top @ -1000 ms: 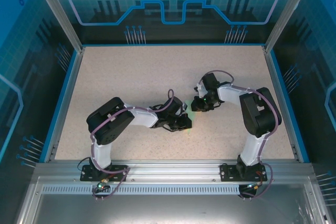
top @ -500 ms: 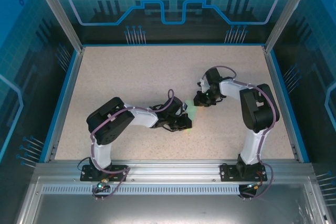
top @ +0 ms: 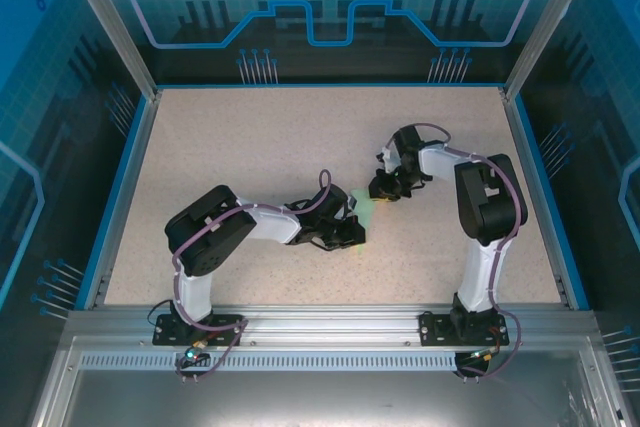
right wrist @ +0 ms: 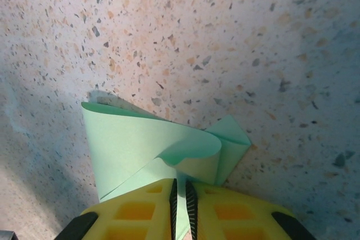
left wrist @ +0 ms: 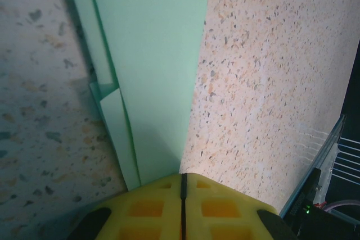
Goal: Fold a paper plane with a square sheet of paper (fold left side to right side)
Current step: Fold the wing for the fifth time at the center of the table.
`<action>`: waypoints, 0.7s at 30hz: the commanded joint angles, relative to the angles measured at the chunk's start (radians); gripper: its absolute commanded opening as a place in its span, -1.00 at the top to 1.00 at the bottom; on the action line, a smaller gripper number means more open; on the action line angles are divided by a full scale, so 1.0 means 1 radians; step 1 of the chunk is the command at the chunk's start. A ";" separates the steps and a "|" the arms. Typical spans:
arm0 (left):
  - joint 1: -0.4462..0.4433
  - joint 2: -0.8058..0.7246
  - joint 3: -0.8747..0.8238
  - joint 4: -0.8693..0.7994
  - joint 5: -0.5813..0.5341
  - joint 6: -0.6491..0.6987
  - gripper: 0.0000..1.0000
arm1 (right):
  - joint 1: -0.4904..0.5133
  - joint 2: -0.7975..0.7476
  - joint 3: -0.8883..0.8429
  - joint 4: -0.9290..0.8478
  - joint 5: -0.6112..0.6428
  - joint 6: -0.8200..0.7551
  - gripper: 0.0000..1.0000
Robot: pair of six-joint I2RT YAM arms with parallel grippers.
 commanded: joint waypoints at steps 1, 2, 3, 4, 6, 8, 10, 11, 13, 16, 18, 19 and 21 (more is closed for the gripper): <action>-0.012 0.038 -0.066 -0.186 -0.047 -0.006 0.84 | -0.063 0.042 0.047 0.094 0.043 0.003 0.65; -0.012 0.037 -0.067 -0.186 -0.047 -0.008 0.84 | -0.066 0.049 0.054 0.092 0.035 0.005 0.65; -0.011 0.036 -0.067 -0.184 -0.047 -0.008 0.85 | -0.071 0.055 0.063 0.087 0.028 0.006 0.65; -0.011 0.036 -0.067 -0.184 -0.047 -0.008 0.84 | -0.076 0.062 0.070 0.084 0.020 0.009 0.65; -0.011 0.035 -0.069 -0.183 -0.047 -0.007 0.84 | -0.083 0.077 0.089 0.075 0.006 0.017 0.64; -0.011 0.033 -0.068 -0.184 -0.047 -0.008 0.84 | -0.091 0.087 0.102 0.071 -0.007 0.025 0.65; -0.011 0.032 -0.070 -0.184 -0.047 -0.008 0.85 | -0.097 0.098 0.116 0.069 -0.016 0.028 0.65; -0.011 0.032 -0.071 -0.184 -0.047 -0.007 0.84 | -0.098 0.102 0.122 0.066 -0.022 0.029 0.65; -0.011 0.030 -0.070 -0.183 -0.047 -0.007 0.84 | -0.103 0.110 0.132 0.064 -0.029 0.033 0.64; -0.012 0.029 -0.070 -0.180 -0.047 -0.008 0.84 | -0.110 0.076 0.129 0.069 -0.025 0.027 0.64; -0.011 0.027 -0.071 -0.175 -0.047 -0.007 0.85 | -0.112 0.025 0.113 0.070 -0.017 0.020 0.64; -0.011 0.027 -0.071 -0.172 -0.046 -0.008 0.84 | -0.111 -0.001 0.099 0.074 -0.020 0.016 0.64; -0.012 0.024 -0.068 -0.171 -0.046 -0.008 0.84 | -0.108 -0.070 0.051 0.089 -0.040 0.015 0.63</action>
